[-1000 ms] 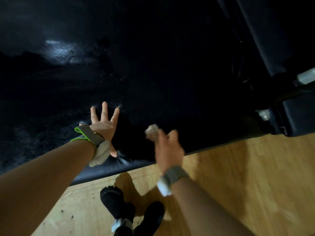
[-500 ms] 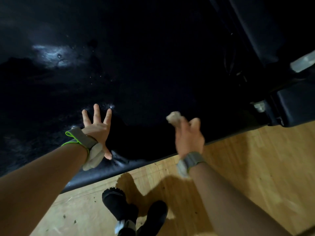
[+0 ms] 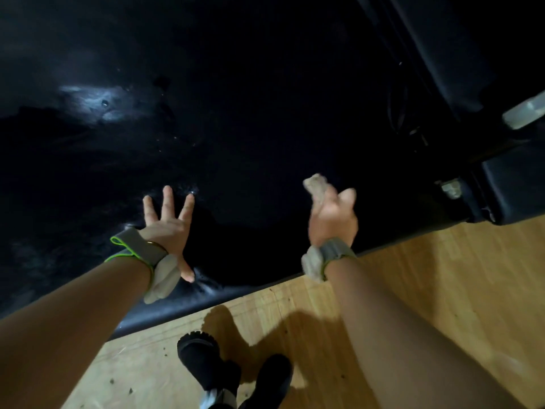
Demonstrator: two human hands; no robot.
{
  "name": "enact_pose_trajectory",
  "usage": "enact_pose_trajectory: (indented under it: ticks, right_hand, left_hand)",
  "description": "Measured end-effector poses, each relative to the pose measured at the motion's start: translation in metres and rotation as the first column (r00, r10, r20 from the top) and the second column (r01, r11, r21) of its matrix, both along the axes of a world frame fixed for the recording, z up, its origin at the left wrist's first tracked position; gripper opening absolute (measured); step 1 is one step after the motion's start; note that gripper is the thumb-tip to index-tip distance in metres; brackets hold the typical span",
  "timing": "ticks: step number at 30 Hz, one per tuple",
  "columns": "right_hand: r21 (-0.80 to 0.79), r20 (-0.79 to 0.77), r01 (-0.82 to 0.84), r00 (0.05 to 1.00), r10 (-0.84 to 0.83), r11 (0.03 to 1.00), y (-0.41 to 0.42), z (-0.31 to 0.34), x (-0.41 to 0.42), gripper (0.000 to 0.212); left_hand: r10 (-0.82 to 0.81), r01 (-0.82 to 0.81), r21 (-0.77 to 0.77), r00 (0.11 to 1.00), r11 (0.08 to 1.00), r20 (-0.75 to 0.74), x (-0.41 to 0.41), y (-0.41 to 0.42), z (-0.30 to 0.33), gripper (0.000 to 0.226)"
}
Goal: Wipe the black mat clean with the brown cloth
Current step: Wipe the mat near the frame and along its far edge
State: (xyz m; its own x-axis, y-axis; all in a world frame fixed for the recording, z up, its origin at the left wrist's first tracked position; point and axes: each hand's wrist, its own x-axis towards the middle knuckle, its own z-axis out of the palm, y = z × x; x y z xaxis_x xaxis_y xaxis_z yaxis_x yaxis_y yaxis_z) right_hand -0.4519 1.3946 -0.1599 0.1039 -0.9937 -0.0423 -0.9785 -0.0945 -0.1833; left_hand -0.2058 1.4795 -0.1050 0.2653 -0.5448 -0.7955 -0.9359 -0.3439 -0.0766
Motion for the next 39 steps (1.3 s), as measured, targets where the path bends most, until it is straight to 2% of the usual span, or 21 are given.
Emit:
enact_pose_trajectory:
  ticks: [2,3,4,6,7,8,10,11,12,13,18,21,23,26,29,31,34,39]
  right_hand:
    - [0.061,0.1,-0.12,0.989,0.114,0.991,0.031,0.0,0.039,0.028]
    - [0.093,0.133,-0.302,0.948,0.289,0.949,0.052,0.0,0.065,0.028]
    - [0.141,0.145,-0.478,0.876,0.459,0.867,0.07,0.009,0.086,0.027]
    - [0.178,0.155,-0.632,0.775,0.613,0.754,0.075,0.016,0.092,0.03]
    - [0.151,0.156,-0.615,0.788,0.595,0.774,0.06,0.012,0.086,0.03]
    - [0.134,0.136,-0.539,0.841,0.523,0.832,0.04,0.011,0.076,0.028]
    - [0.16,0.165,-0.179,0.974,0.153,0.971,-0.006,0.003,0.051,0.036]
    - [0.154,0.167,-0.035,0.986,0.009,0.987,-0.023,0.004,0.043,0.037]
    - [0.113,0.127,0.003,0.992,-0.018,0.994,-0.032,0.006,0.036,0.039]
    - [0.057,0.082,-0.012,0.997,0.008,0.998,-0.037,0.008,0.035,0.04]
    - [-0.142,0.047,-0.124,0.99,0.131,0.982,-0.038,0.009,0.029,0.04]
    - [-0.025,-0.101,-0.132,0.987,0.128,0.991,-0.047,0.015,0.025,0.037]
    - [-0.02,-0.187,-0.102,0.978,0.096,0.995,-0.046,0.018,0.028,0.038]
    - [-0.016,-0.183,-0.124,0.976,0.119,0.992,-0.037,0.019,0.037,0.044]
    - [-0.002,-0.224,-0.264,0.94,0.257,0.964,-0.032,0.021,0.035,0.043]
    - [0.086,-0.242,-0.187,0.949,0.202,0.979,-0.036,0.025,0.036,0.035]
    - [0.133,-0.218,-0.065,0.972,0.093,0.989,-0.036,0.026,0.046,0.034]
    - [0.136,-0.14,0.139,0.983,-0.12,0.981,-0.025,0.025,0.07,0.036]
  left_hand:
    - [-0.007,0.007,-0.005,1.0,1.0,-0.004,0.002,0.001,-0.002,0.156]
    - [-0.008,0.008,-0.008,1.0,1.0,-0.005,0.004,0.003,-0.002,0.156]
    - [-0.006,0.006,-0.013,1.0,1.0,-0.013,0.007,0.003,-0.001,0.156]
    - [0.004,-0.005,-0.013,0.999,1.0,-0.047,0.006,0.002,-0.003,0.155]
    - [0.011,-0.012,-0.011,0.998,1.0,-0.059,0.006,0.002,-0.003,0.156]
    - [0.013,-0.013,-0.008,0.998,1.0,-0.063,0.007,0.002,-0.004,0.156]
    - [0.013,-0.013,-0.01,0.997,1.0,-0.071,0.007,0.003,-0.007,0.157]
    - [0.021,-0.022,-0.014,0.997,1.0,-0.075,0.008,0.003,-0.009,0.157]
    - [0.023,-0.024,-0.016,0.997,1.0,-0.079,0.008,0.003,-0.009,0.157]
    - [0.02,-0.022,-0.02,0.997,1.0,-0.078,0.008,0.003,-0.01,0.157]
    - [0.011,-0.015,-0.048,0.997,0.999,-0.08,0.011,0.007,-0.015,0.157]
    - [-0.001,-0.004,-0.06,0.996,0.998,-0.09,0.013,0.01,-0.015,0.155]
    - [-0.008,0.001,-0.067,0.995,0.998,-0.103,0.015,0.012,-0.014,0.155]
    - [0.018,-0.025,-0.064,0.994,0.998,-0.108,0.013,0.007,-0.013,0.15]
    - [0.04,-0.055,-0.107,0.99,0.993,-0.136,0.014,0.005,-0.017,0.129]
    - [0.001,-0.019,-0.109,0.987,0.994,-0.16,0.02,0.009,-0.018,0.13]
    - [-0.067,0.049,-0.092,0.978,0.995,-0.199,0.041,0.02,-0.005,0.145]
    - [-0.056,0.055,-0.006,0.998,0.998,-0.027,0.091,0.065,0.003,0.146]
